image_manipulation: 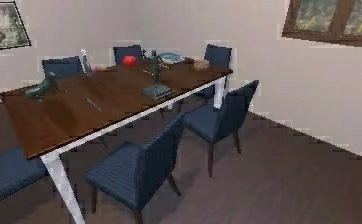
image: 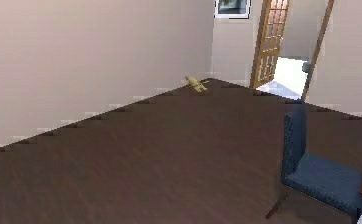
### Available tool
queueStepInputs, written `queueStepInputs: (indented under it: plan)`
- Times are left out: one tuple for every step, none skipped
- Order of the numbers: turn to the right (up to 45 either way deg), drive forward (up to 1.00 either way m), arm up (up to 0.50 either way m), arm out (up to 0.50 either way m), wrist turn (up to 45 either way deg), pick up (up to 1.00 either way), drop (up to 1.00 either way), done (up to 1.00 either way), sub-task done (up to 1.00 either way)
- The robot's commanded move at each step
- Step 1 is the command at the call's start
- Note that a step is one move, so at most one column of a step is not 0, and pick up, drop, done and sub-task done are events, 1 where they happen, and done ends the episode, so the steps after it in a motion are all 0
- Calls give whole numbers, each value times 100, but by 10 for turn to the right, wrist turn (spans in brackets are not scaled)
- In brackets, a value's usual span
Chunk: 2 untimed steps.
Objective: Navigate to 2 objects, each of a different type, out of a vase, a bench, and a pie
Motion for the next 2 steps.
queueStepInputs:
  plan:
    - [0,100,0,0,0,0,0,0,0]
    - [60,0,0,0,0,0,0,0,0]
